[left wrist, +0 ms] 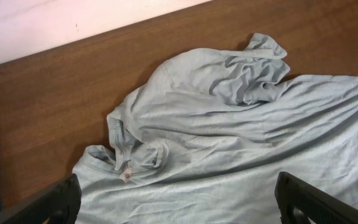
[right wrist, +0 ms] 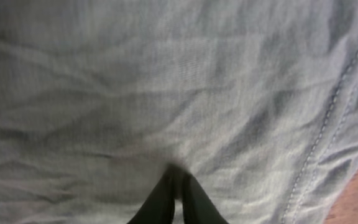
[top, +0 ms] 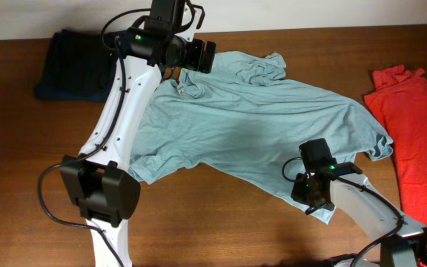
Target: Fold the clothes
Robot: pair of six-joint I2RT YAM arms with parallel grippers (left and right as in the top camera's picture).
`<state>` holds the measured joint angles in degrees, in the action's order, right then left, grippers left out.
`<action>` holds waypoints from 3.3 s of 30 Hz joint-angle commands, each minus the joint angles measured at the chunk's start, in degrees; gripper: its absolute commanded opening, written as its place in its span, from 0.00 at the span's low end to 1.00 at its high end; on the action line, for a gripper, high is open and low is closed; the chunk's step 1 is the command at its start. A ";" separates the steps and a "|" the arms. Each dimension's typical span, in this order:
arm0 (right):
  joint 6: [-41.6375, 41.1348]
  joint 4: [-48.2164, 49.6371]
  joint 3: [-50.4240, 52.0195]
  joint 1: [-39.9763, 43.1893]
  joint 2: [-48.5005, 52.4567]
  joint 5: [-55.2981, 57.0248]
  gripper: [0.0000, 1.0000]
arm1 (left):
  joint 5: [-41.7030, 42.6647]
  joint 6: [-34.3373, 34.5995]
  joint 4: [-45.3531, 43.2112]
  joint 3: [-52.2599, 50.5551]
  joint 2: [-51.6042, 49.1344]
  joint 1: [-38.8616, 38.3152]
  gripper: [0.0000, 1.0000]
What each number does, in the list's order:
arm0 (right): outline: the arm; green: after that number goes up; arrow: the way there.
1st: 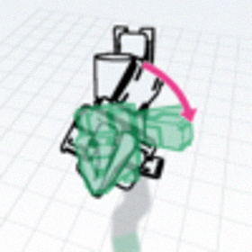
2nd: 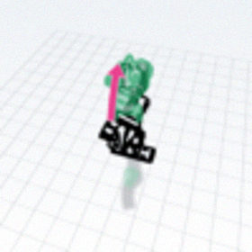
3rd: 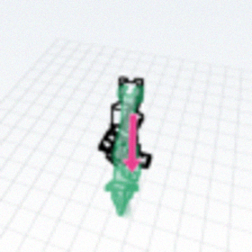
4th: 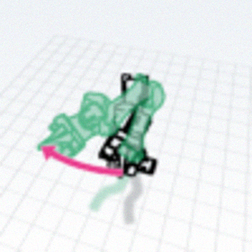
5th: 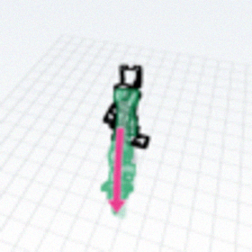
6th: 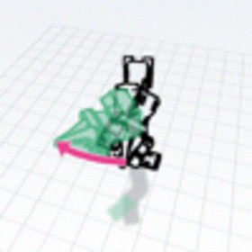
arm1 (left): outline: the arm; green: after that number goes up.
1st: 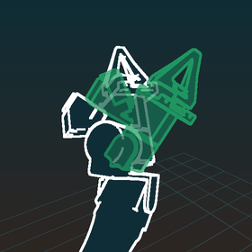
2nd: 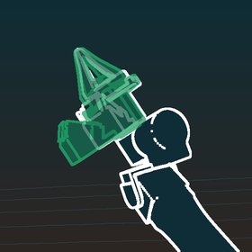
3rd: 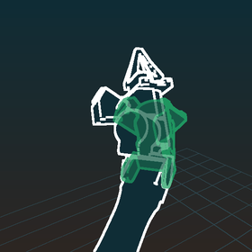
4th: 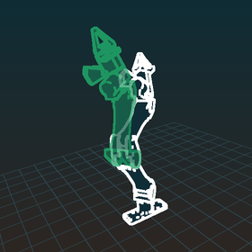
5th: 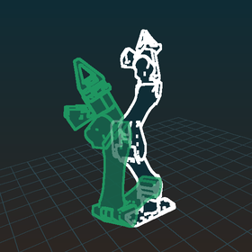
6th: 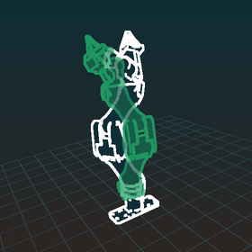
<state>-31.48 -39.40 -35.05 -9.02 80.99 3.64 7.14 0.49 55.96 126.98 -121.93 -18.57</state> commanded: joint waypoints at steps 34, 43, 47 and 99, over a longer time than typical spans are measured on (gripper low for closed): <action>-1.33 -8.90 -6.75 -0.35 0.04 -1.49 0.04 | 0.61 0.37 -0.09 0.20 1.57 0.35 0.99; -1.57 -13.79 -4.90 -0.35 0.04 -1.46 0.05 | 0.61 0.35 -0.09 0.20 1.57 0.35 0.99; -1.99 -13.75 -3.96 -0.24 0.07 -1.46 0.11 | 0.61 0.37 -0.09 0.20 1.57 0.35 0.99; -1.11 -8.92 -1.73 -0.26 -0.79 -5.53 0.67 | 0.61 0.37 -0.09 0.20 1.57 0.35 0.99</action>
<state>-30.65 -46.22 -35.33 -9.04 80.95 -1.41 7.11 0.51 55.96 126.98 -121.93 -18.57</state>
